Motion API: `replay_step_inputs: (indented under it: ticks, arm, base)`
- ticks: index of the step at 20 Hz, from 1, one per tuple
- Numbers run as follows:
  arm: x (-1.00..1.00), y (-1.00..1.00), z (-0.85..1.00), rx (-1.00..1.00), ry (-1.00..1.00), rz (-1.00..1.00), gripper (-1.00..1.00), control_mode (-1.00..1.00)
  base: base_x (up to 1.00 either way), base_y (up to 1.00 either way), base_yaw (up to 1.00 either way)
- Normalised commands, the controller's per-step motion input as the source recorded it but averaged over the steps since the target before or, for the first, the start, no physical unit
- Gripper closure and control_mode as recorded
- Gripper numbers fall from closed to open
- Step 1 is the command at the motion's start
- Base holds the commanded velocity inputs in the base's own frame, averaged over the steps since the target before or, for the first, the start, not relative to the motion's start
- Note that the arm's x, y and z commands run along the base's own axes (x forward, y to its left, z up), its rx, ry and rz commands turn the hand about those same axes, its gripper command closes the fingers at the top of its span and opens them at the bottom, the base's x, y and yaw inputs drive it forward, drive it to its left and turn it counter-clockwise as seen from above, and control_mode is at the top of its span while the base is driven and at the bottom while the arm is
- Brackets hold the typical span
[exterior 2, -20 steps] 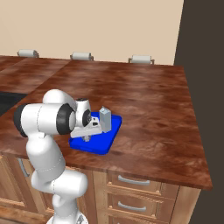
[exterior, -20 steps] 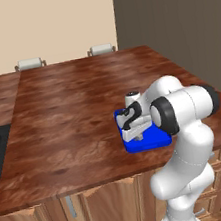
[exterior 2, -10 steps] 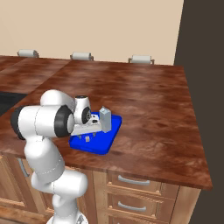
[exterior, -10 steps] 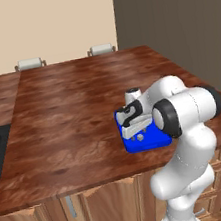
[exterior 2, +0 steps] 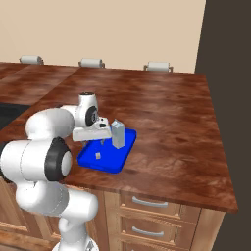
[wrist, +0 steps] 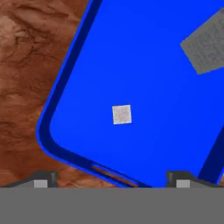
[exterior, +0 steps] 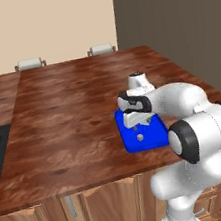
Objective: Take out the milk from the fridge and place it on the tray on the counter. Then take the sugar cube near the tray and place it in the tray.
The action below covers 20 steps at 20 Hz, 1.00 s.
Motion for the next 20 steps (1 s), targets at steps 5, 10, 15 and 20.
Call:
replay_step_inputs:
  ticks: [5, 10, 15, 20]
  arm:
    - [-1.00, -0.21, 0.62, 0.09, -0.24, -0.05, -1.00, -1.00]
    - [-1.00, -0.19, 0.85, 0.05, -0.24, -0.07, -1.00, -1.00]
    - [-0.98, -0.08, 1.00, 0.03, -0.35, -0.07, -1.00, -1.00]
    - [-1.00, -0.13, 1.00, 0.11, -0.27, -0.09, -1.00, -1.00]
  base:
    - [0.00, 0.00, 0.00]
    - [0.00, 0.00, 0.00]
    - [0.00, 0.00, 0.00]
    - [0.00, 0.00, 0.00]
